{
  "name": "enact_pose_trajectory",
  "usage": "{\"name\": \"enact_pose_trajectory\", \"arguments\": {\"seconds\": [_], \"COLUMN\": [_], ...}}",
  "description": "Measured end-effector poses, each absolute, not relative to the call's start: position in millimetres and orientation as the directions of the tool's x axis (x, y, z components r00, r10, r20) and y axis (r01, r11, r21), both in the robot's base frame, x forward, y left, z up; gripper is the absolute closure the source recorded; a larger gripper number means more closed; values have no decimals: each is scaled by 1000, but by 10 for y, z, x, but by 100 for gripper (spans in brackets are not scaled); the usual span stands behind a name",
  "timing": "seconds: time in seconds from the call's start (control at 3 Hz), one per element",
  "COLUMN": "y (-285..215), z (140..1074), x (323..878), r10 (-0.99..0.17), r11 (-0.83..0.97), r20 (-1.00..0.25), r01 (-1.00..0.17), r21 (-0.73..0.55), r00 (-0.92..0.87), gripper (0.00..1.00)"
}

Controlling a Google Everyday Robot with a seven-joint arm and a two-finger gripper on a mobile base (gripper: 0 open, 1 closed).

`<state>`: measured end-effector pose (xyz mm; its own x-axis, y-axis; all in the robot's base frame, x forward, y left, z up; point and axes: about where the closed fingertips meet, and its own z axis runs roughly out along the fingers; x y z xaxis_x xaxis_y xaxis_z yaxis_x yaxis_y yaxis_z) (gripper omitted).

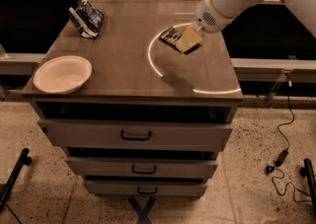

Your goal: Move rxbar chocolate near paper bowl

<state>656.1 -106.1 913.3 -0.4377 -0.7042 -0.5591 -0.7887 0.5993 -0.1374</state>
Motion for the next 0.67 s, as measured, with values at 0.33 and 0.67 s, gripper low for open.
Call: {"name": "enact_pose_trajectory", "arguments": {"seconds": [0.33, 0.67], "y": [-731, -259], "z": [9238, 9247], "x": [6707, 6706], "r10": [-706, -710], "r11": [549, 477], "r20": [-602, -634], "r01": [-826, -871], "r21": [-131, -115], "r00": [-373, -306], "gripper": [100, 100]}}
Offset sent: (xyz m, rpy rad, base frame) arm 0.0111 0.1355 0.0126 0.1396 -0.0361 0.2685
